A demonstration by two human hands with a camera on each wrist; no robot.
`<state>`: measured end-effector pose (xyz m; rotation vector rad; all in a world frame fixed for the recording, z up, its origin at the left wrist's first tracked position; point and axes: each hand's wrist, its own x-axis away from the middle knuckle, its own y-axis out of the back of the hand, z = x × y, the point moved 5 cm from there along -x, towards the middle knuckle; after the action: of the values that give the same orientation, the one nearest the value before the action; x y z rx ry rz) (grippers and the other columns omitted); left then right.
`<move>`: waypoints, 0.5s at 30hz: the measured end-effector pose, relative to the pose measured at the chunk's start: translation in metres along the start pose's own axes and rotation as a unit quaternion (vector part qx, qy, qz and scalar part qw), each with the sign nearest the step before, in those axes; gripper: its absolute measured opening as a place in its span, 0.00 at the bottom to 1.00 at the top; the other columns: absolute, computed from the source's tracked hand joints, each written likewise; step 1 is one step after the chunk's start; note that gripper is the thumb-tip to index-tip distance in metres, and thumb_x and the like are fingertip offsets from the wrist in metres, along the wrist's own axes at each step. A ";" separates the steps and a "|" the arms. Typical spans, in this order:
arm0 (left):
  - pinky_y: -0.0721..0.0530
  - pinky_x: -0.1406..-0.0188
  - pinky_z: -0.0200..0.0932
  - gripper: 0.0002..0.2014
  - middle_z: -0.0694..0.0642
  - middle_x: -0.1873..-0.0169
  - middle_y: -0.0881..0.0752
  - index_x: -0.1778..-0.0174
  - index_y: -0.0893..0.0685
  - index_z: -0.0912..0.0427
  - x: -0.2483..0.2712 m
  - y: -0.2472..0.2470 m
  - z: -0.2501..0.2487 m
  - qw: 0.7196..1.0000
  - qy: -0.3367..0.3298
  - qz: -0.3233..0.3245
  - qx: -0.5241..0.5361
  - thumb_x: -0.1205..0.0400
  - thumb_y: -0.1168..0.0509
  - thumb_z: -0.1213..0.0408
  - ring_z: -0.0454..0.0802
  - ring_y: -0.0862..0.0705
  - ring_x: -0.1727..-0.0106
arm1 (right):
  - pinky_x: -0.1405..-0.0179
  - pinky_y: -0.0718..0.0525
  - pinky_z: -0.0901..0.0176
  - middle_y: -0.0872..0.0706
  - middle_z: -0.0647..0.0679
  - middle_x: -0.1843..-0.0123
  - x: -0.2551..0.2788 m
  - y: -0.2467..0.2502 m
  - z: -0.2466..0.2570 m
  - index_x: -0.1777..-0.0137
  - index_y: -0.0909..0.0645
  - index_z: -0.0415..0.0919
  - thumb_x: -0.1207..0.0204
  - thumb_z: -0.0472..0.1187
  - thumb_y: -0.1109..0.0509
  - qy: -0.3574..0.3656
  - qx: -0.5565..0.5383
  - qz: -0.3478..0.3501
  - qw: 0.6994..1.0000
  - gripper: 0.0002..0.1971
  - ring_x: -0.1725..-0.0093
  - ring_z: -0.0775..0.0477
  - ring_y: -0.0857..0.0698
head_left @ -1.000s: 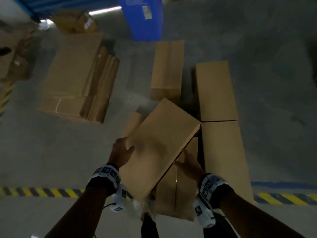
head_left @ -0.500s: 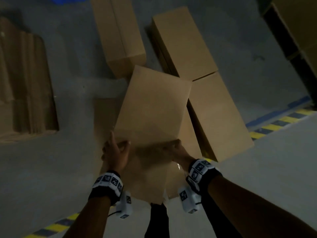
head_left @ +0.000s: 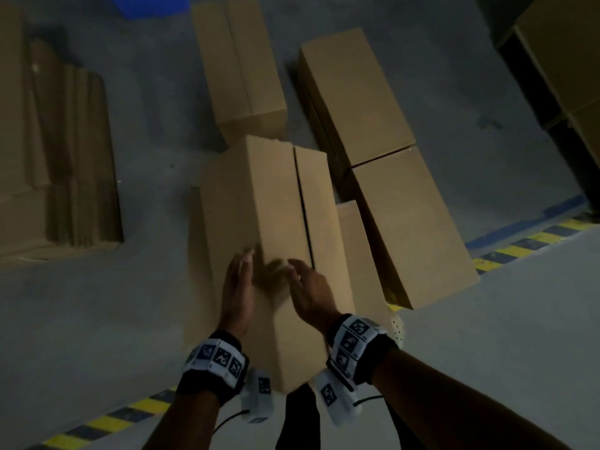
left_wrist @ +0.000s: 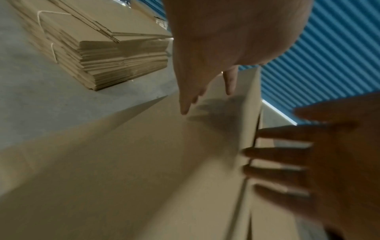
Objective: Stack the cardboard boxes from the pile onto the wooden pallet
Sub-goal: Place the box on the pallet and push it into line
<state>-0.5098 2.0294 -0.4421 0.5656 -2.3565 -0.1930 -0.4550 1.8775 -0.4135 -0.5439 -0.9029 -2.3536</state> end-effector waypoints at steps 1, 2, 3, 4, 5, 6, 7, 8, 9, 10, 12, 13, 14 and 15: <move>0.31 0.20 0.50 0.25 0.49 0.19 0.30 0.16 0.30 0.53 0.000 0.003 -0.006 1.000 0.002 -0.017 0.014 0.07 0.51 0.49 0.47 0.29 0.22 | 0.40 0.17 0.48 0.13 0.37 0.35 0.000 -0.010 0.000 0.25 0.24 0.39 0.15 0.55 0.49 0.008 -0.007 0.020 1.000 0.28 0.37 0.36 0.15; 0.31 0.21 0.50 0.25 0.49 0.21 0.27 0.16 0.30 0.52 -0.004 0.007 -0.006 0.999 0.011 -0.030 0.030 0.08 0.50 0.47 0.46 0.28 0.23 | 0.42 0.15 0.48 0.11 0.40 0.37 0.000 -0.015 -0.001 0.25 0.24 0.40 0.14 0.54 0.46 0.008 -0.004 0.031 0.999 0.25 0.40 0.39 0.13; 0.30 0.20 0.52 0.27 0.49 0.22 0.26 0.17 0.28 0.51 -0.007 0.011 -0.003 0.997 0.031 -0.045 0.048 0.10 0.49 0.43 0.48 0.27 0.23 | 0.43 0.13 0.48 0.10 0.43 0.39 -0.002 -0.016 -0.005 0.26 0.23 0.42 0.14 0.51 0.42 0.002 0.002 0.027 1.000 0.21 0.42 0.42 0.11; 0.28 0.21 0.52 0.30 0.48 0.23 0.25 0.18 0.27 0.50 -0.011 0.015 0.000 0.997 0.037 -0.052 0.049 0.12 0.48 0.40 0.49 0.25 0.24 | 0.44 0.12 0.48 0.10 0.46 0.40 -0.005 -0.014 -0.010 0.27 0.22 0.44 0.14 0.47 0.38 -0.011 0.007 0.012 1.000 0.18 0.44 0.45 0.11; 0.26 0.24 0.49 0.29 0.47 0.24 0.24 0.18 0.27 0.51 -0.012 0.020 0.004 0.998 0.032 -0.054 0.028 0.12 0.46 0.41 0.48 0.24 0.26 | 0.45 0.11 0.48 0.10 0.48 0.41 -0.008 -0.010 -0.018 0.28 0.22 0.44 0.15 0.44 0.36 -0.025 0.009 -0.012 1.000 0.16 0.45 0.47 0.10; 0.26 0.29 0.44 0.27 0.47 0.26 0.24 0.17 0.29 0.53 -0.012 0.022 0.010 0.999 0.024 -0.045 -0.002 0.10 0.44 0.46 0.47 0.24 0.28 | 0.44 0.11 0.48 0.10 0.48 0.40 -0.011 -0.006 -0.028 0.29 0.22 0.44 0.15 0.43 0.34 -0.041 0.011 -0.034 0.999 0.16 0.44 0.48 0.11; 0.26 0.32 0.42 0.26 0.49 0.26 0.23 0.15 0.31 0.54 -0.013 0.021 0.018 0.999 0.022 -0.032 -0.026 0.09 0.42 0.51 0.48 0.24 0.29 | 0.43 0.12 0.49 0.11 0.47 0.38 -0.014 -0.001 -0.039 0.28 0.23 0.44 0.16 0.44 0.33 -0.058 0.018 -0.053 0.997 0.17 0.42 0.48 0.12; 0.27 0.32 0.43 0.26 0.53 0.24 0.24 0.15 0.33 0.55 -0.013 0.020 0.026 0.999 0.015 -0.022 -0.047 0.09 0.40 0.54 0.50 0.24 0.27 | 0.40 0.13 0.49 0.13 0.45 0.36 -0.016 0.003 -0.051 0.27 0.24 0.44 0.17 0.44 0.32 -0.077 0.027 -0.065 0.995 0.19 0.39 0.46 0.13; 0.27 0.32 0.43 0.27 0.55 0.23 0.24 0.14 0.34 0.56 -0.012 0.019 0.033 0.997 0.007 -0.019 -0.071 0.10 0.40 0.55 0.53 0.24 0.25 | 0.37 0.15 0.48 0.16 0.42 0.33 -0.019 0.007 -0.064 0.25 0.27 0.42 0.17 0.45 0.32 -0.103 0.038 -0.070 0.991 0.22 0.36 0.43 0.16; 0.27 0.32 0.44 0.27 0.58 0.22 0.24 0.14 0.34 0.58 -0.012 0.020 0.037 0.995 -0.008 -0.030 -0.096 0.09 0.41 0.55 0.56 0.24 0.25 | 0.34 0.17 0.46 0.18 0.39 0.31 -0.022 0.010 -0.076 0.23 0.30 0.41 0.17 0.46 0.33 -0.134 0.045 -0.068 0.988 0.25 0.33 0.39 0.18; 0.25 0.35 0.45 0.24 0.63 0.26 0.21 0.16 0.30 0.61 -0.014 0.026 0.046 0.988 -0.023 -0.074 -0.134 0.09 0.42 0.57 0.61 0.21 0.28 | 0.31 0.22 0.40 0.23 0.33 0.28 -0.032 0.011 -0.103 0.20 0.36 0.38 0.17 0.50 0.34 -0.203 0.044 -0.043 0.977 0.30 0.31 0.31 0.22; 0.25 0.36 0.46 0.23 0.64 0.26 0.21 0.17 0.29 0.62 -0.015 0.031 0.050 0.986 -0.009 -0.098 -0.135 0.08 0.43 0.58 0.62 0.21 0.29 | 0.30 0.23 0.38 0.24 0.31 0.27 -0.038 0.008 -0.115 0.19 0.38 0.36 0.16 0.54 0.35 -0.233 0.031 -0.028 0.972 0.33 0.30 0.28 0.23; 0.25 0.34 0.47 0.23 0.64 0.25 0.21 0.17 0.28 0.62 -0.016 0.037 0.051 0.984 0.003 -0.119 -0.133 0.08 0.44 0.59 0.63 0.21 0.27 | 0.29 0.24 0.38 0.26 0.30 0.25 -0.044 0.004 -0.123 0.18 0.40 0.35 0.16 0.57 0.36 -0.254 0.004 -0.010 0.967 0.35 0.29 0.28 0.24; 0.26 0.31 0.49 0.23 0.63 0.23 0.23 0.17 0.29 0.62 -0.017 0.043 0.054 0.983 0.018 -0.134 -0.123 0.08 0.45 0.59 0.63 0.23 0.25 | 0.28 0.25 0.41 0.26 0.31 0.23 -0.050 -0.003 -0.127 0.17 0.41 0.34 0.17 0.59 0.36 -0.270 -0.045 0.011 0.962 0.37 0.27 0.29 0.24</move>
<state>-0.5486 2.0745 -0.4801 0.7533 -2.1730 -0.5835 -0.4405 1.8075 -0.5300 -1.2660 -1.0108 -2.2673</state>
